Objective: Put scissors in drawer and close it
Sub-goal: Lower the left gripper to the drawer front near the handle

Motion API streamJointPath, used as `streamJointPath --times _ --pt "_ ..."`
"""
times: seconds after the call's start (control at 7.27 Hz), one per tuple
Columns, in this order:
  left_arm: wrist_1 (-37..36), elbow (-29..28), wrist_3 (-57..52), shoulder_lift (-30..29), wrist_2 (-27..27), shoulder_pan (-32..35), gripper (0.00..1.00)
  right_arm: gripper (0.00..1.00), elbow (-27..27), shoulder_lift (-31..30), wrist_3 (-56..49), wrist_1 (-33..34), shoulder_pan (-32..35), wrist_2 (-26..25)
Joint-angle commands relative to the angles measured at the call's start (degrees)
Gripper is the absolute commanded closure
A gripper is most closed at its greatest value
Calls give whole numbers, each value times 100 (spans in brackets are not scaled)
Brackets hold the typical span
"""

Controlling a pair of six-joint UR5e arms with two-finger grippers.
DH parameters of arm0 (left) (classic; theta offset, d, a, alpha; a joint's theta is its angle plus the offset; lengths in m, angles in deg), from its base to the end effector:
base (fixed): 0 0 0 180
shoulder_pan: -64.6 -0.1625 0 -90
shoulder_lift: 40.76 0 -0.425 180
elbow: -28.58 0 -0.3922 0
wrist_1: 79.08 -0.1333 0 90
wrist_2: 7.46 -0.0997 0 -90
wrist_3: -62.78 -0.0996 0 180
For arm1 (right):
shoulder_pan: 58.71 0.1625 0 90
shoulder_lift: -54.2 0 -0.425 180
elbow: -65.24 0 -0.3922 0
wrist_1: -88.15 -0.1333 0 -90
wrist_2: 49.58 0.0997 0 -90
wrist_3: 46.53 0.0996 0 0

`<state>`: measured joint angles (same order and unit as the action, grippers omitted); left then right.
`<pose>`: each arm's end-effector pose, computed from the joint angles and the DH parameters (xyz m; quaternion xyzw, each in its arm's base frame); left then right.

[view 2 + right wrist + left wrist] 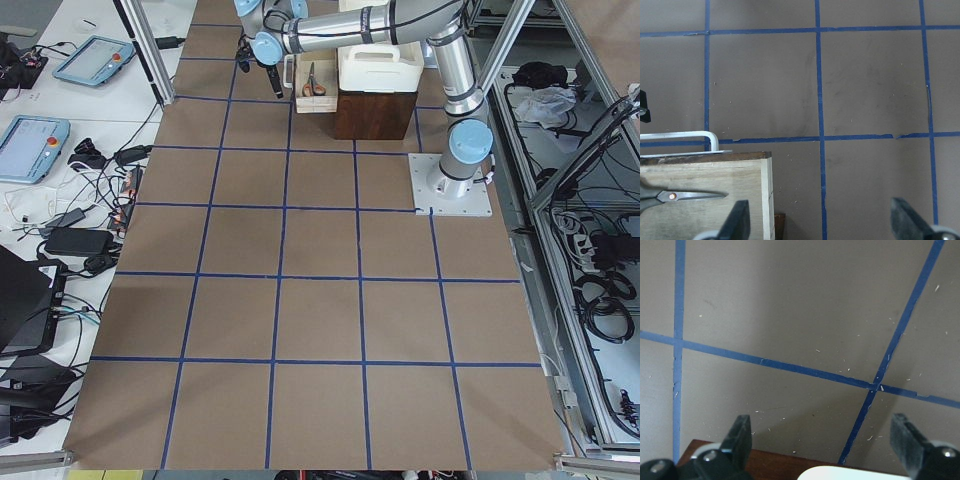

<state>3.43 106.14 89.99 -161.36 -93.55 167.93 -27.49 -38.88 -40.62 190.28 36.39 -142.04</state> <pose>-0.2905 -0.6183 0.2900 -0.1234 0.9874 0.0989 0.0003 0.1719 -0.4748 0.5137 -0.0094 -0.9938 0.1102 0.0108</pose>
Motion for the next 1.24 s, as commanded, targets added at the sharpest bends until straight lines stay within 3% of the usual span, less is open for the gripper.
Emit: streamJointPath --times 0.0,1.1 --pt "63 57 3 10 40 38 0 0 0 0 7 0 0 0" --pt "985 84 109 195 128 65 0 0 0 0 -2 0 0 0"
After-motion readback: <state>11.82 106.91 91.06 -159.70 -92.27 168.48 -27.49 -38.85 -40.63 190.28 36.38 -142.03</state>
